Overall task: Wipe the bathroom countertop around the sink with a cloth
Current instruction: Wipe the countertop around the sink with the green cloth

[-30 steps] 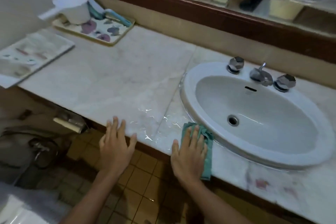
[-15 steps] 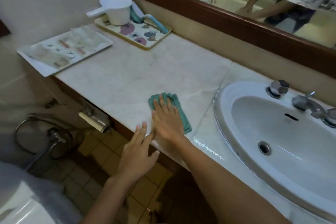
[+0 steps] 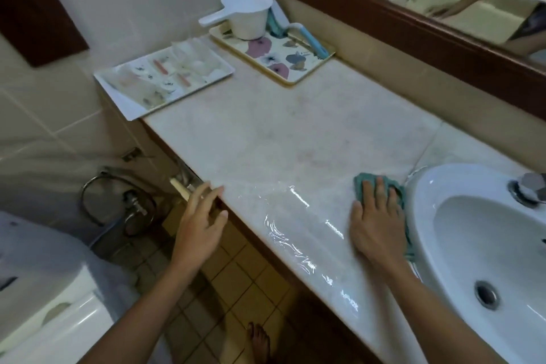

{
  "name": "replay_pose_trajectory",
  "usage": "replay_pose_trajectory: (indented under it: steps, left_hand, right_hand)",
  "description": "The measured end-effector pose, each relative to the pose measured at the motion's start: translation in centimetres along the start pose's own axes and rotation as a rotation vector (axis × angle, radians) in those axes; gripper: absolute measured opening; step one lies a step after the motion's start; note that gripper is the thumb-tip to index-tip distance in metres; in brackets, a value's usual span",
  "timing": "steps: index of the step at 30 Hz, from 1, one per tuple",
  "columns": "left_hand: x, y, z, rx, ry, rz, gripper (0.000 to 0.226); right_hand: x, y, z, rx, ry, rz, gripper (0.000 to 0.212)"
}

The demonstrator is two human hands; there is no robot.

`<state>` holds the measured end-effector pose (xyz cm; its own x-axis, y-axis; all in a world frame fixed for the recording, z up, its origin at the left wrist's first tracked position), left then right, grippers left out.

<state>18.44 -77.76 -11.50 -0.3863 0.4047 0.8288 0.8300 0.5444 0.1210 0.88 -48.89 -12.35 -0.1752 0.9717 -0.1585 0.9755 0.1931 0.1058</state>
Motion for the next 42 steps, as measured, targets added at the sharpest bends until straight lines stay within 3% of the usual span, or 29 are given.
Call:
replay_pose_trajectory:
  steps: [4,7,12,16,20,24,28,33,35,39,42]
  left_hand:
    - [0.0,-2.6,-0.9,-0.049,0.001,-0.04,0.041]
    - [-0.7,-2.6,-1.0,-0.08,0.039,-0.021,0.045]
    - [-1.1,-2.0,-0.1,-0.07,0.151,-0.015,0.059]
    - [-1.6,-2.0,0.1,-0.042,0.095,0.007,0.069]
    - [-2.0,-1.7,0.1,-0.032,0.078,0.022,0.091]
    - [-2.3,-1.9,0.7,-0.023,0.083,0.034,0.106]
    - [-2.4,-2.2,0.6,-0.021,0.089,0.043,0.1]
    - [-2.9,-2.7,-0.5,-0.06,0.039,0.115,0.108]
    - [-3.0,-3.2,-1.6,-0.067,0.054,0.166,0.096]
    - [-2.9,-5.7,-5.4,0.013,0.114,0.185,0.045]
    - [-2.8,-8.6,-8.4,0.148,0.012,0.172,0.036]
  right_hand:
    - [-3.4,-8.3,-1.0,-0.013,-0.058,0.096,0.061]
    - [-7.8,-10.2,-0.6,-0.041,-0.078,0.044,0.062]
    - [-17.3,0.2,2.7,-0.059,-0.086,-0.341,0.061]
    - [-16.2,8.4,3.0,-0.101,-0.093,-0.573,0.056]
    - [-6.8,7.9,1.5,-0.118,-0.039,-0.48,0.059]
    - [-1.4,1.4,-0.1,-0.074,0.024,-0.129,0.061]
    - [-5.5,-7.1,-0.4,-0.051,-0.019,0.073,0.058]
    - [-17.2,-14.3,0.2,-0.103,-0.082,-0.062,0.057]
    - [-22.1,-15.3,0.8,-0.144,-0.082,-0.144,0.058]
    - [-29.6,-12.8,2.7,-0.163,-0.057,-0.319,0.057]
    - [-32.7,-6.6,4.0,-0.154,-0.073,-0.403,0.057]
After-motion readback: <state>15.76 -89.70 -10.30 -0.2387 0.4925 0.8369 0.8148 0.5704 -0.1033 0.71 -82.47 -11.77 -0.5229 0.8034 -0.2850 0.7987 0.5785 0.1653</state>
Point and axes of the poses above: each hand's wrist, its own y-axis away from the middle knuckle, its own z-axis out of the palm, x = y × z, the point moved 4 cm from there along -y, towards the middle knuckle, and after that the axes turned 3 degrees about -x, right-handed, at the moved point
